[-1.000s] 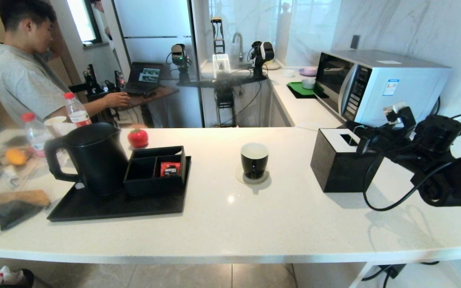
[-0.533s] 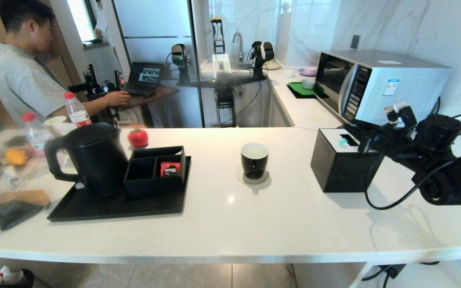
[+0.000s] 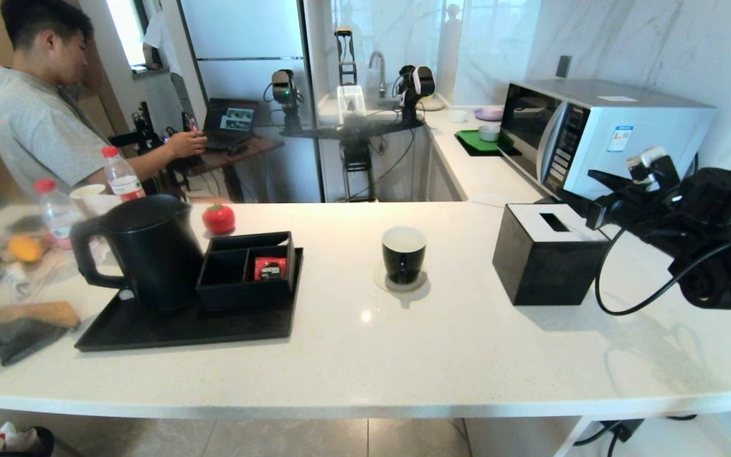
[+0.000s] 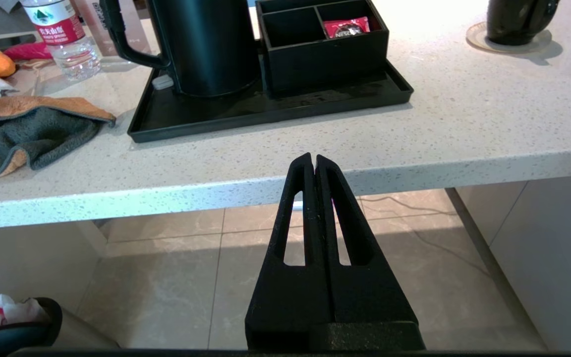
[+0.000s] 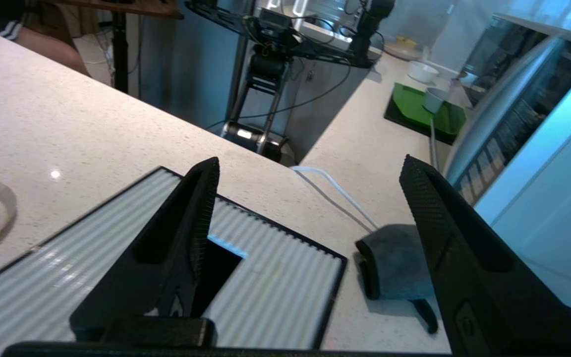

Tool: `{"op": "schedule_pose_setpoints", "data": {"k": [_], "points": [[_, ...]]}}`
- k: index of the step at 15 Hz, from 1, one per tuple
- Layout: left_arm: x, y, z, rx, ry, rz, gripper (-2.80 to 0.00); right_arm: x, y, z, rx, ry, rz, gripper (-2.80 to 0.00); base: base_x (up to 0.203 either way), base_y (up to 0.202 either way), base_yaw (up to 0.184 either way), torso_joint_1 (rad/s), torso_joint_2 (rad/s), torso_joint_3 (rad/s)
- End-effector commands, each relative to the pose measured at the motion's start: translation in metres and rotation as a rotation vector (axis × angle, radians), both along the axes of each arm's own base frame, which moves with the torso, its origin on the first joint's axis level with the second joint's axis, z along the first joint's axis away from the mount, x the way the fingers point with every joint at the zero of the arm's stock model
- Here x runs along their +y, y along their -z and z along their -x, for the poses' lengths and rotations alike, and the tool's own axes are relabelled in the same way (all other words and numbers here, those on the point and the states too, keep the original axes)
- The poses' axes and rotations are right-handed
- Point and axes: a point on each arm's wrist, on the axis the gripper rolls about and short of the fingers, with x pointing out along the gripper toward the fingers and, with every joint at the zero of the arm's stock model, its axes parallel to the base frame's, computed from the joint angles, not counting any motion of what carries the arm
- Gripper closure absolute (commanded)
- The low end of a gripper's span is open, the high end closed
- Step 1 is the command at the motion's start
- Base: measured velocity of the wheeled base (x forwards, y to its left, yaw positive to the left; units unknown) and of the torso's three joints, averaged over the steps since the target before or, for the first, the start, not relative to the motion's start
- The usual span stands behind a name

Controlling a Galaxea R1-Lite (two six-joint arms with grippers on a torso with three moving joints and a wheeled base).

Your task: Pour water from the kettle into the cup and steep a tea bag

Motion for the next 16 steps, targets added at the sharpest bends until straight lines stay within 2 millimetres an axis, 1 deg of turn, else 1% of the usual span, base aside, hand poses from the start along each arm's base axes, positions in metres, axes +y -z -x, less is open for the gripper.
{"op": "schedule_pose_setpoints", "data": {"k": [1,4,8,9,13,16], "points": [[0.000,0.000,0.000,0.000,0.000,0.000,0.00,-0.010,-0.003,0.000,-0.017,0.021,0.006,-2.80,0.000,0.000,0.000,0.000,0.00,0.000],[0.000,0.000,0.000,0.000,0.000,0.000,0.00,-0.019,-0.004,0.002,-0.027,0.038,0.007,-2.80,0.000,0.000,0.000,0.000,0.00,0.000],[0.000,0.000,0.000,0.000,0.000,0.000,0.00,-0.023,-0.005,0.003,-0.027,0.050,0.007,-2.80,0.000,0.000,0.000,0.000,0.00,0.000],[0.000,0.000,0.000,0.000,0.000,0.000,0.00,-0.023,-0.005,0.003,-0.029,0.048,0.007,0.00,0.000,0.000,0.000,0.000,0.00,0.000],[0.000,0.000,0.000,0.000,0.000,0.000,0.00,-0.022,-0.010,0.005,-0.036,0.049,0.005,0.00,0.000,0.000,0.000,0.000,0.00,0.000],[0.000,0.000,0.000,0.000,0.000,0.000,0.00,-0.021,-0.027,0.013,-0.070,0.061,0.007,0.00,0.000,0.000,0.000,0.000,0.00,0.000]]}}
